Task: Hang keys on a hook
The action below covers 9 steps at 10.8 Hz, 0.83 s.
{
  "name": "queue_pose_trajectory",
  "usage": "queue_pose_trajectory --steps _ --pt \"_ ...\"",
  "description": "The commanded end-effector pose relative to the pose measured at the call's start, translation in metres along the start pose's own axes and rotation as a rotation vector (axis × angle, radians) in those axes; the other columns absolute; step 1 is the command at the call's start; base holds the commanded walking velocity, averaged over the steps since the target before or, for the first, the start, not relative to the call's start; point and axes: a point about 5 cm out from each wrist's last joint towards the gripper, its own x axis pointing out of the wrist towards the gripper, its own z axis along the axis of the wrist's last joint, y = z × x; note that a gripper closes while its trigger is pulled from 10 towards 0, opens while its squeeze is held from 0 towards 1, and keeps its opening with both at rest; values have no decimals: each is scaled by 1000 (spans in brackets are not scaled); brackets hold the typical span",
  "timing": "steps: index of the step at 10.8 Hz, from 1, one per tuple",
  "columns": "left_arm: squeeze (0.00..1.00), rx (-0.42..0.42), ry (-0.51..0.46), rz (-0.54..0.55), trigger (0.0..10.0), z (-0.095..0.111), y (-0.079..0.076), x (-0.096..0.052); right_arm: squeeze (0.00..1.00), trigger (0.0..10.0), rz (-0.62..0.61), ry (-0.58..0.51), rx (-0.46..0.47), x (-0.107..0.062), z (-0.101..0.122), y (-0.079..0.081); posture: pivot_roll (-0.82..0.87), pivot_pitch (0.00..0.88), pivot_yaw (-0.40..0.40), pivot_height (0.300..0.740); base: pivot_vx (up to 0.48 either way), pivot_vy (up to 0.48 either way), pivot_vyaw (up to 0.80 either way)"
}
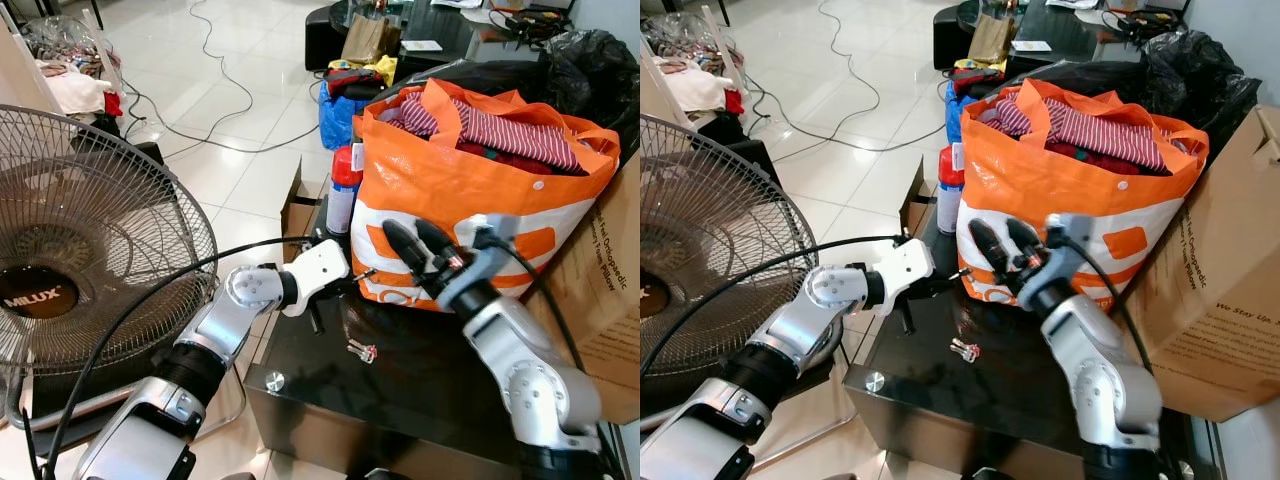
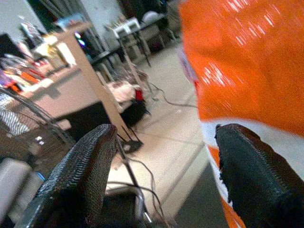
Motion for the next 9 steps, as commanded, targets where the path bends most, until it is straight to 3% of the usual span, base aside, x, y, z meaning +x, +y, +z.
queue_pose_trajectory --steps 1,2,3,4,5,6,7,9 --pt "0 -28 -11 37 10000 -2 1 -2 0 10000 -76 32 -29 -5 -4 -11 -47 0 -26 740 0 0 0" --pt "0 -79 -44 140 10000 -5 6 -11 0 10000 -162 76 -43 -15 -12 -19 -57 0 -17 740 0 0 0" --pt "0 -125 -47 265 10000 -13 13 -24 0 10000 -269 89 -118 -23 -15 -26 -68 0 -12 740 0 0 0" --pt "0 -151 -72 408 10000 -18 19 -41 0 10000 -308 100 -122 -32 -17 -27 -68 0 -16 740 0 0 0" --pt "0 -177 -74 579 10000 -27 25 -62 0 10000 -363 135 -200 -37 -20 -29 -75 0 -8 740 0 0 0" --pt "0 -232 -22 703 10000 -44 24 -86 0 10000 -522 157 -232 -41 -23 -43 -61 0 -16 740 0 0 0" --pt "0 -261 7 730 10000 -54 19 -94 0 10000 -579 182 -245 -44 -27 -50 -61 0 -16 740 0 0 0" --pt "0 -330 39 787 10000 -63 4 -99 0 10000 -578 213 -286 -42 -34 -47 -42 0 -36 740 0 0 0"
